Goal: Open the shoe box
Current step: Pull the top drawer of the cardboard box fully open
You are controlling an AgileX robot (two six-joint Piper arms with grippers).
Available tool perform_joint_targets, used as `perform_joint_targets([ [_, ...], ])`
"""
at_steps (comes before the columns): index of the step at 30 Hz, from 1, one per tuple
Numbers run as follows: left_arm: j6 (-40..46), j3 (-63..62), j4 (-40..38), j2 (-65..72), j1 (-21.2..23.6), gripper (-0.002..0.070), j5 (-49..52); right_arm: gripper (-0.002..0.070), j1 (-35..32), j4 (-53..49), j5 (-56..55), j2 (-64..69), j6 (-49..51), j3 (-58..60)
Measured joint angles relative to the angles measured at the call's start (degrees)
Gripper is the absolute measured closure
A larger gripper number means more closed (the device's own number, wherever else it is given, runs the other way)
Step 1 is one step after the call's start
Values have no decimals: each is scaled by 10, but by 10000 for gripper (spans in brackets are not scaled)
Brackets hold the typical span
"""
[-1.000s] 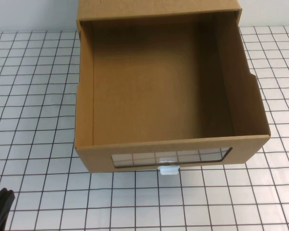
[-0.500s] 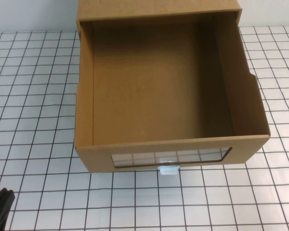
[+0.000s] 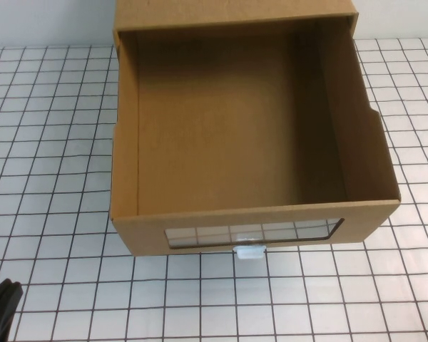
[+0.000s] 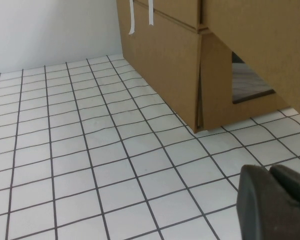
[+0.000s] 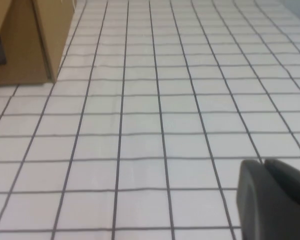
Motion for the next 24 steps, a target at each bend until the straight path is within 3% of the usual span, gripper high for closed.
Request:
perform_joint_targets([
  [24, 0, 0, 0, 0, 0, 677, 1, 689, 0, 0, 20, -1, 0, 0],
])
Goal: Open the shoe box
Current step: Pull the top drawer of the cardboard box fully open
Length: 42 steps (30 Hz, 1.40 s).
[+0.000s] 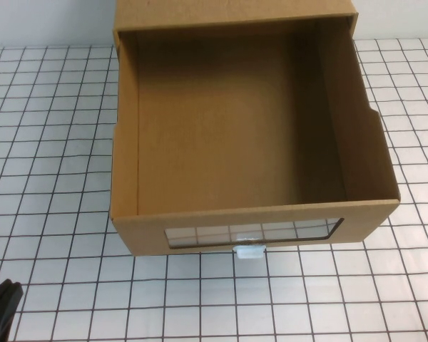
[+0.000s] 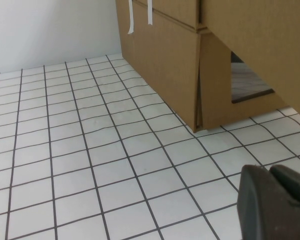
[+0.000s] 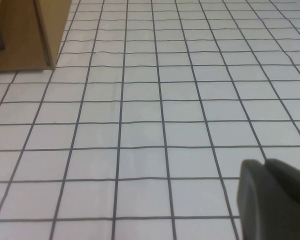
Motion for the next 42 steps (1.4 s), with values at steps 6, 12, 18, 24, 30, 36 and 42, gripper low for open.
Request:
perform_joint_targets([
  [6, 0, 0, 0, 0, 0, 677, 0, 689, 0, 0, 0, 0, 0, 0],
  [12, -1, 0, 25, -6, 21, 677, -8, 689, 0, 1, 0, 0, 0, 0],
  [18, -25, 0, 60, -85, 120, 677, 10, 690, 0, 1, 0, 0, 0, 0],
  [24, -114, 0, 127, -110, 159, 677, 121, 689, 0, 1, 1, -1, 0, 0],
  [30, -128, 0, 143, -111, 160, 677, 199, 689, 0, 1, 2, -2, 0, 0],
  [36, -128, 0, 149, -111, 160, 677, 204, 689, 0, 1, 2, -2, 0, 0],
  [42, -128, 0, 149, -111, 160, 677, 204, 690, 0, 1, 2, -2, 0, 0],
])
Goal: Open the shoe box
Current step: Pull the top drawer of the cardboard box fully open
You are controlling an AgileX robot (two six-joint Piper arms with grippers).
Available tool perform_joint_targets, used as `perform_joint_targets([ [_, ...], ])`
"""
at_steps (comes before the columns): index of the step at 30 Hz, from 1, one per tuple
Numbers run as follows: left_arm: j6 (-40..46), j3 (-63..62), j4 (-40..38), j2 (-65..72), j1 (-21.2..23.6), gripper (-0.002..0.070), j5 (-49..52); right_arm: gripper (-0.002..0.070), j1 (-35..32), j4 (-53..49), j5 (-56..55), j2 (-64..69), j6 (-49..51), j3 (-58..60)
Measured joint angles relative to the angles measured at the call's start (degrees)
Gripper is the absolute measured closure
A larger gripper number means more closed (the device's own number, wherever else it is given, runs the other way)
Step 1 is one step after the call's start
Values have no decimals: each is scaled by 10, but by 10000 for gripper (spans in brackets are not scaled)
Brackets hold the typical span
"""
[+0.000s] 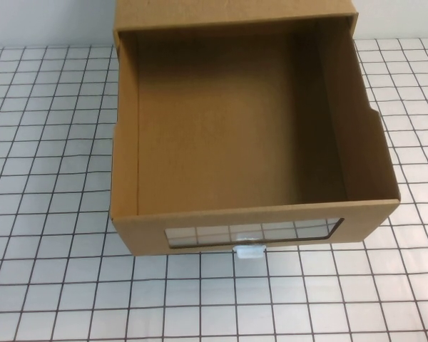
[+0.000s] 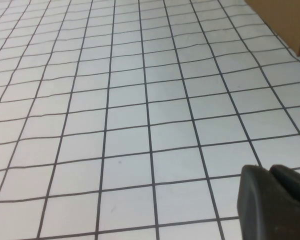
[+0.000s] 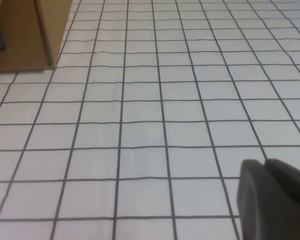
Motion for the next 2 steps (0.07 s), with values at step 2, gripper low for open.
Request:
perform_joint_targets([
  [2, 0, 0, 0, 0, 0, 677, 0, 689, 0, 0, 0, 0, 0, 0],
])
